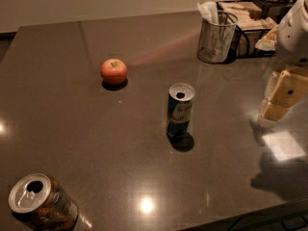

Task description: Move redbull can near apple

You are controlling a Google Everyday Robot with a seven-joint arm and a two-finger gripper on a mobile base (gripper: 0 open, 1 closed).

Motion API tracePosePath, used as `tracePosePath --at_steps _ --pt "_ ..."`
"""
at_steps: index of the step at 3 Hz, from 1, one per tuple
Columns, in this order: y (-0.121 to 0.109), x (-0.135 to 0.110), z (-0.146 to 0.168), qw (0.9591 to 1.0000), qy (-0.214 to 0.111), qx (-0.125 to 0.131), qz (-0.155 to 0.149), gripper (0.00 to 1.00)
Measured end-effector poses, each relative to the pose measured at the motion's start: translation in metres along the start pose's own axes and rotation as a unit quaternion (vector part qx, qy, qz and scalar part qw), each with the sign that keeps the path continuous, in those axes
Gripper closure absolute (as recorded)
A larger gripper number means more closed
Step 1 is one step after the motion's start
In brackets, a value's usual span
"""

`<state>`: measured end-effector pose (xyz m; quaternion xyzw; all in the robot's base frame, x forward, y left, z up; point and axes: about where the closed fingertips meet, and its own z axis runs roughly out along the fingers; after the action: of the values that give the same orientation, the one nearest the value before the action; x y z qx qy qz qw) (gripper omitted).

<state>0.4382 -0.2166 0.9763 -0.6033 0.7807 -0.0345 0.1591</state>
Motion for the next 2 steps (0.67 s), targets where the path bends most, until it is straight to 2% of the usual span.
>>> tracePosePath --at_steps 1,2 --pt "0.0000 0.0000 0.0000 1.0000 0.000 0.000 0.000 0.00" --pt "-0.0008 -0.0054 0.0001 0.9998 -0.015 -0.011 0.001 0.00"
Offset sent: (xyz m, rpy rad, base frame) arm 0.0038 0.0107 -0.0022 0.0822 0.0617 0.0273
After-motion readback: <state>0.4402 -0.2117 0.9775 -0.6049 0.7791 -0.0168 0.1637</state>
